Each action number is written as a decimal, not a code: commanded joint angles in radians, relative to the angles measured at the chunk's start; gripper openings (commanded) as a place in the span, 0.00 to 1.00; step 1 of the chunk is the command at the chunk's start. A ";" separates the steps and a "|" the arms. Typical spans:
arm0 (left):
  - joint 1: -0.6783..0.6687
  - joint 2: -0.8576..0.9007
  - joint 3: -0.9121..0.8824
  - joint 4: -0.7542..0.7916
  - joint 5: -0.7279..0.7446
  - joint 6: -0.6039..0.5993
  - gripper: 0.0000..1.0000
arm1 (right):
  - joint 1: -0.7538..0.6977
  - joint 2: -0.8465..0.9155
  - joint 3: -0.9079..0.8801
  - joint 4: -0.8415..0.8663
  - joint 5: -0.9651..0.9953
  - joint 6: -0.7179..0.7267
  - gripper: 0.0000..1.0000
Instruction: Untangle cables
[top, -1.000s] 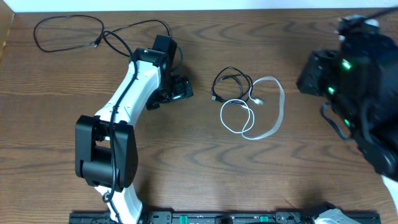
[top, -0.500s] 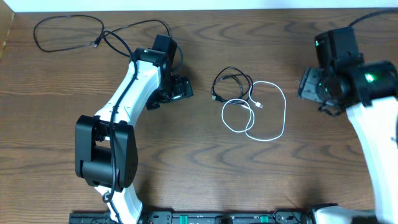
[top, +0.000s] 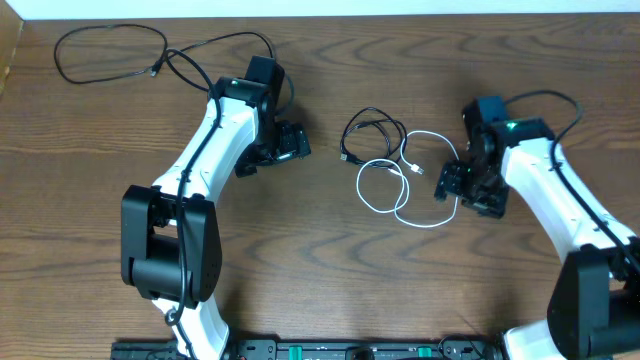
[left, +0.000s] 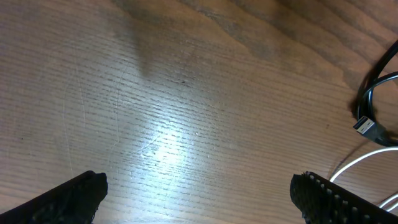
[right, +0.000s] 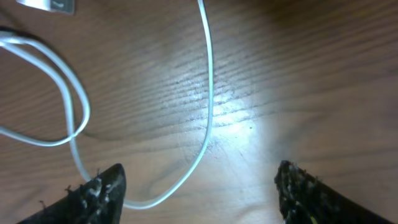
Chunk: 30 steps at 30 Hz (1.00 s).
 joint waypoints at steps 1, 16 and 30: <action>0.002 -0.010 -0.005 -0.002 -0.009 -0.002 1.00 | 0.000 0.034 -0.079 0.064 -0.053 0.071 0.69; 0.002 -0.010 -0.005 -0.002 -0.009 -0.002 1.00 | 0.000 0.065 -0.154 0.201 0.074 0.169 0.46; 0.002 -0.010 -0.005 -0.002 -0.009 -0.002 1.00 | -0.002 0.067 -0.197 0.331 0.042 0.187 0.13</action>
